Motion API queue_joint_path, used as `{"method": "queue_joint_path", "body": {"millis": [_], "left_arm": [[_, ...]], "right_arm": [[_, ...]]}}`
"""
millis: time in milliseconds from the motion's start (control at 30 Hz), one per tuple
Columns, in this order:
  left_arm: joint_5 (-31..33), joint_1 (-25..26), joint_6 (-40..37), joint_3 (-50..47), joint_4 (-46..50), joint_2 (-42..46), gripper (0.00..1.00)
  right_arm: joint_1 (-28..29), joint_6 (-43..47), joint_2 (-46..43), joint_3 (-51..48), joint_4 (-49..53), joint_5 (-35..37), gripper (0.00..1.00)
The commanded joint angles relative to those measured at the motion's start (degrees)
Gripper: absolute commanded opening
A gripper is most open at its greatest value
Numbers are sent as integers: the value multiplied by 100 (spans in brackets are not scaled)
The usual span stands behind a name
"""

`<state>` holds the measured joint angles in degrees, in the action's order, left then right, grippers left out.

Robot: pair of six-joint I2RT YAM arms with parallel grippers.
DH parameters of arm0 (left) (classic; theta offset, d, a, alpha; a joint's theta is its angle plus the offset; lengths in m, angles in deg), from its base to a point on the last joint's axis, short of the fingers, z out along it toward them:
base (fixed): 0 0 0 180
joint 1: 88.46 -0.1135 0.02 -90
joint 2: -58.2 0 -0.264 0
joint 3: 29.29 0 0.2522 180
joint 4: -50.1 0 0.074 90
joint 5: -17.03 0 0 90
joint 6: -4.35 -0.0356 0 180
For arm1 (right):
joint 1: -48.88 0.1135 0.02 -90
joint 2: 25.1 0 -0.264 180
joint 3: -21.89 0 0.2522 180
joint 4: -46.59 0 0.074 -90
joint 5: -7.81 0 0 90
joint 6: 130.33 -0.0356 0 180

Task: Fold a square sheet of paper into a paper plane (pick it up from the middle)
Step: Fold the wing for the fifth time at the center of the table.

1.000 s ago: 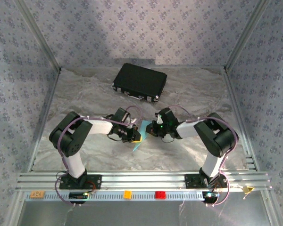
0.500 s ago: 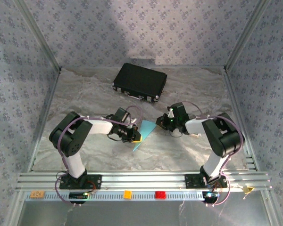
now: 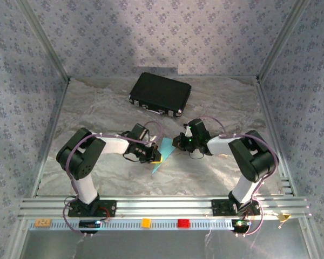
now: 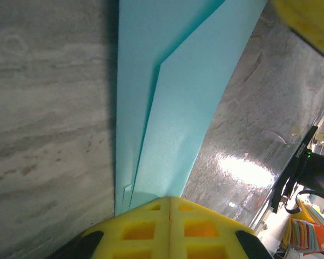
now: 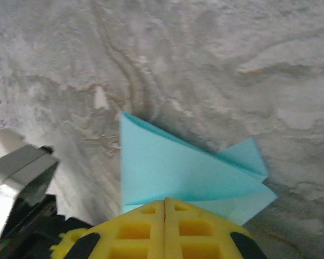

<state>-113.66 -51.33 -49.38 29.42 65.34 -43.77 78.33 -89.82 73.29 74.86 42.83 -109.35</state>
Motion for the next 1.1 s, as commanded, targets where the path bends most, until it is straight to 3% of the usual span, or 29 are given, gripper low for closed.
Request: {"method": "queue_joint_path", "body": {"millis": [0, 333, 667, 867, 1067], "left_arm": [[216, 29, -11, -100, 606, 29, 0], [17, 134, 89, 380, 525, 565, 0], [-88, 262, -54, 1014, 710, -416, 1], [111, 311, -235, 841, 1195, -540, 2], [227, 407, -271, 310, 1512, -42, 3]], "right_arm": [[-12, 98, 216, 77, 288, 144, 2], [-8, 58, 243, -190, 266, 263, 1], [-10, 37, 291, -201, 255, 290, 1], [-16, 35, 320, -244, 257, 359, 1], [-27, 45, 330, -318, 249, 409, 1]]}}
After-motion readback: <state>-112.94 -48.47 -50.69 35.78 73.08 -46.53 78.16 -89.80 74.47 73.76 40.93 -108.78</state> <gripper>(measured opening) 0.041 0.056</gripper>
